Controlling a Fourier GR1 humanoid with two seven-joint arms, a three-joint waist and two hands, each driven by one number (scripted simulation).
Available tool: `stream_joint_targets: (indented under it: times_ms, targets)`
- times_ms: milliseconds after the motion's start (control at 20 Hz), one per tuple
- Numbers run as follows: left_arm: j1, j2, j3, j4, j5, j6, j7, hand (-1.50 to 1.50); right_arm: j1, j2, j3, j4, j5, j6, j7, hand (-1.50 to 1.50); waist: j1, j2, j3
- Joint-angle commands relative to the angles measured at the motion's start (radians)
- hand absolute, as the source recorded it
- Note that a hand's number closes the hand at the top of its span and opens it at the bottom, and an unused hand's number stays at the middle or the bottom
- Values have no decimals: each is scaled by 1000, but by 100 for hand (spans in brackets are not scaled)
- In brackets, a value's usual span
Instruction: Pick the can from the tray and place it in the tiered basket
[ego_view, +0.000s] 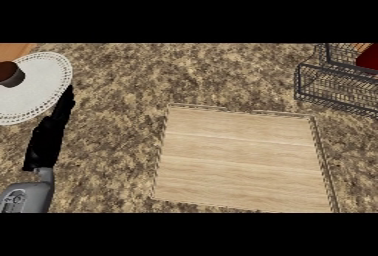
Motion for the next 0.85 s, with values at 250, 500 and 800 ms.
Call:
stream_joint_targets:
  times_ms: [250,500,800]
  targets:
    - [81,3,25,-46,-5,10,-23,0,151,-144,-184,-174,-187,190,159,-150,-27,-11,0]
    - [11,-5,28,14,-16,10,-15,0,327,-256,-339,-244,-329,349,98,-150,-36,-5,0]
    - [60,-3,50,4,3,-7,-45,0,627,-191,-555,-373,-466,412,-34,-150,-37,-7,0]
